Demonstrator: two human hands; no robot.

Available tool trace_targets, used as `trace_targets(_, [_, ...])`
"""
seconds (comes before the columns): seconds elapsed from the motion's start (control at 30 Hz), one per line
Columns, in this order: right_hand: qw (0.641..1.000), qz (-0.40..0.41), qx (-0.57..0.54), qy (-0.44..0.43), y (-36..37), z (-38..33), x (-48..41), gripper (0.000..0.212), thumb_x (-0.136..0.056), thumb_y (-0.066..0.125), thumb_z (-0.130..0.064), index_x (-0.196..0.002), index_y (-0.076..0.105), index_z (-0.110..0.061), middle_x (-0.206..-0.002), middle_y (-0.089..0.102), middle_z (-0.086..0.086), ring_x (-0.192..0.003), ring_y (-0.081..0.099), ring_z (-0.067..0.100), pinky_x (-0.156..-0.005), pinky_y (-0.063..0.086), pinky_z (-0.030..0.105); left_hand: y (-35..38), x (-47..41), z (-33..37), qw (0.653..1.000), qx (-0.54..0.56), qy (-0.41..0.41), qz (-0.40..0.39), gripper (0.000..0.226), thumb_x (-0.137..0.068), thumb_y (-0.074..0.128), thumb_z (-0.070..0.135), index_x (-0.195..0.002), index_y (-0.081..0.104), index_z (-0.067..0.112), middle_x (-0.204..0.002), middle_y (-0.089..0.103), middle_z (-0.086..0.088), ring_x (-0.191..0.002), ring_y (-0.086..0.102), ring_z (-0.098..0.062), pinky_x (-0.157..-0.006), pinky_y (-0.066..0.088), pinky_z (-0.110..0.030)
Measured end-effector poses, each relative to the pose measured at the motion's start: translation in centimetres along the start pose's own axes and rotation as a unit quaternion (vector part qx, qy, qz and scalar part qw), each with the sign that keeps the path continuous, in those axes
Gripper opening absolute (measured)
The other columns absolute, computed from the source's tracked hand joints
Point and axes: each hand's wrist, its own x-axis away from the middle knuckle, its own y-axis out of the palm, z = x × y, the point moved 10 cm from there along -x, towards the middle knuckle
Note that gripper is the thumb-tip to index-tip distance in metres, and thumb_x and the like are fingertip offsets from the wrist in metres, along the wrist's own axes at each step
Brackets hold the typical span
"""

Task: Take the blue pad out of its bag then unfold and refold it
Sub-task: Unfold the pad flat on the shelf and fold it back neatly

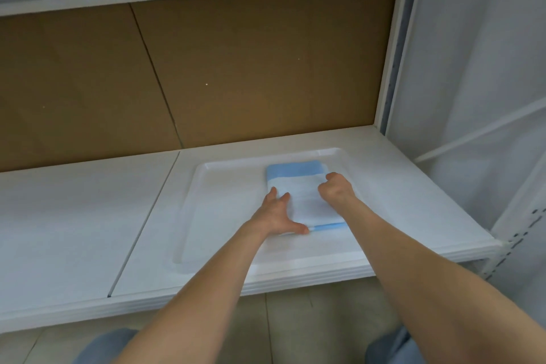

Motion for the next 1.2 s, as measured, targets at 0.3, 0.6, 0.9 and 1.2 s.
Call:
trace_targets(0.3, [0.994,-0.071,0.083,-0.017,2.7,0.0,0.8,0.06,-0.093,0.048,-0.028,-0.148,0.027,-0.018,-0.148,0.038,0.008,-0.136,0.035,0.027,-0.112,0.03,0.042,0.9,-0.7,-0.8,0.999,-0.018,-0.012,-0.036,0.115,-0.072,0.072,0.057,-0.153,0.0,0.021,-0.157,-0.02,-0.007,-0.148,-0.005,-0.02,-0.12,0.012,-0.033])
trace_targets(0.6, [0.992,-0.095,0.085,-0.02,3.1,-0.8,0.5,0.054,-0.094,0.046,-0.021,-0.145,0.031,-0.014,-0.148,0.036,0.008,-0.135,0.035,0.027,-0.113,0.03,0.041,0.1,-0.8,-1.6,0.999,-0.004,-0.005,-0.039,0.111,-0.073,0.073,0.053,-0.153,0.003,0.02,-0.159,-0.015,-0.004,-0.148,0.001,-0.018,-0.117,0.014,-0.029])
trace_targets(0.9, [0.999,-0.042,0.011,-0.016,0.6,-1.0,-0.3,0.044,-0.096,0.047,-0.018,-0.138,0.042,-0.006,-0.141,0.045,0.009,-0.126,0.046,0.027,-0.099,0.038,0.029,-2.5,0.4,-0.1,0.976,-0.188,0.017,0.109,0.076,-0.079,0.048,0.072,-0.136,0.041,0.022,-0.129,0.048,-0.006,-0.122,0.045,-0.025,-0.092,0.042,-0.037])
trace_targets(1.2, [0.986,-0.005,-0.166,0.005,-1.0,-0.9,0.4,0.033,-0.099,0.042,-0.028,-0.078,0.055,-0.007,-0.078,0.051,0.009,-0.078,0.048,0.026,-0.076,0.038,0.033,-3.6,1.7,0.3,0.979,-0.046,-0.01,0.199,0.03,-0.096,0.039,0.026,-0.101,0.063,0.009,-0.092,0.064,-0.011,-0.085,0.058,-0.029,-0.065,0.043,-0.031])
